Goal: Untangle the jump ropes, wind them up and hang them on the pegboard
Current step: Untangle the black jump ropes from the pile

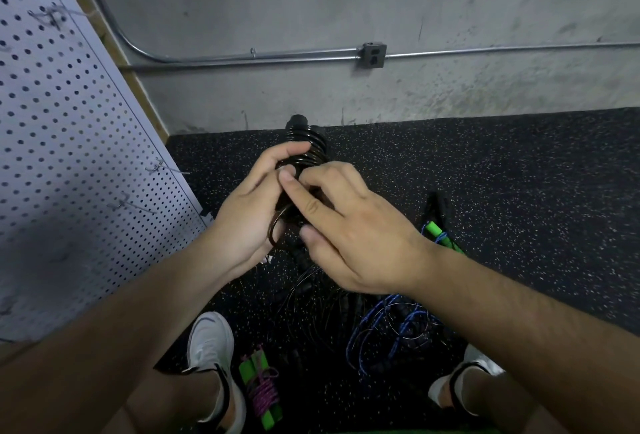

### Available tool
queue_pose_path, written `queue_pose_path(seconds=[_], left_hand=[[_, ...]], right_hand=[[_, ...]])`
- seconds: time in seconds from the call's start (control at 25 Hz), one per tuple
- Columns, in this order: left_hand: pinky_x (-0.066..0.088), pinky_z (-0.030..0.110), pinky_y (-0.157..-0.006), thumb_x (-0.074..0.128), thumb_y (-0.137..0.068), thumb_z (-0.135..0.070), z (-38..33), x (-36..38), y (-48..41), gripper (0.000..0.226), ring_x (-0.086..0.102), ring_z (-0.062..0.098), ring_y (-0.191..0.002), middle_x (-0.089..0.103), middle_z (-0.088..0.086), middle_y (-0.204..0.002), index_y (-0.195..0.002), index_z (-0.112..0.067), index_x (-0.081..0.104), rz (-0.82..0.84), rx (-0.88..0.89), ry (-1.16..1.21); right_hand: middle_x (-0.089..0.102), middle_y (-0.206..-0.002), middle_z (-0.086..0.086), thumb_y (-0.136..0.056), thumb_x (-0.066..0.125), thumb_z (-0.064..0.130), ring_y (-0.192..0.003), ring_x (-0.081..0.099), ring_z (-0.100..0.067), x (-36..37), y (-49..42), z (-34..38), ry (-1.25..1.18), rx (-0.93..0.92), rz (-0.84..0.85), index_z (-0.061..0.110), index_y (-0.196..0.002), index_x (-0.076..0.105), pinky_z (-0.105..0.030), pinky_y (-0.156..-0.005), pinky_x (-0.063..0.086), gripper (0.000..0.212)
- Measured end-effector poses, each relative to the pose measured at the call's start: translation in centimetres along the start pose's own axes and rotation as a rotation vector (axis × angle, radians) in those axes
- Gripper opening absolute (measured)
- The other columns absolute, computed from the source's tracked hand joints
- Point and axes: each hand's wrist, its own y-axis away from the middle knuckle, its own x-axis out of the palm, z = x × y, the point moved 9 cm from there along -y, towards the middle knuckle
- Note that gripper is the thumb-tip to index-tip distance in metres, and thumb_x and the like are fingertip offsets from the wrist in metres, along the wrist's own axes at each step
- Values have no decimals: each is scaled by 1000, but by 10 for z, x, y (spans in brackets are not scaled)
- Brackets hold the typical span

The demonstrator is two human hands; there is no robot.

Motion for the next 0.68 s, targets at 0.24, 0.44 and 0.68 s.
queue_pose_path(seconds=[0.24,0.44,0.68], left_hand=[[59,31,-76,37,-109,-17,-5,-1,-2,33,68,21,-105,71,13,-119,-127,-25,64,5,-9,119],[61,41,-79,35,-107,-9,-4,1,0,35,70,21,-99,72,10,-109,-119,-22,65,44,-2,187],[58,35,-73,42,-91,11,-5,9,2,43,66,19,-91,67,10,-105,-111,-22,61,126,38,162]], right_hand=[[56,-130,-21,-97,67,33,-124,46,-33,2,-2,-1,201,-113,-33,-8,-148,39,-40,-112,41,71],[53,-104,2,-104,50,25,-94,52,-10,-20,-5,-28,-217,121,-114,-1,-148,43,-23,-87,47,52],[41,-112,6,-103,33,44,-95,47,-8,-17,0,-47,-290,314,94,9,-154,29,-24,-85,39,62]])
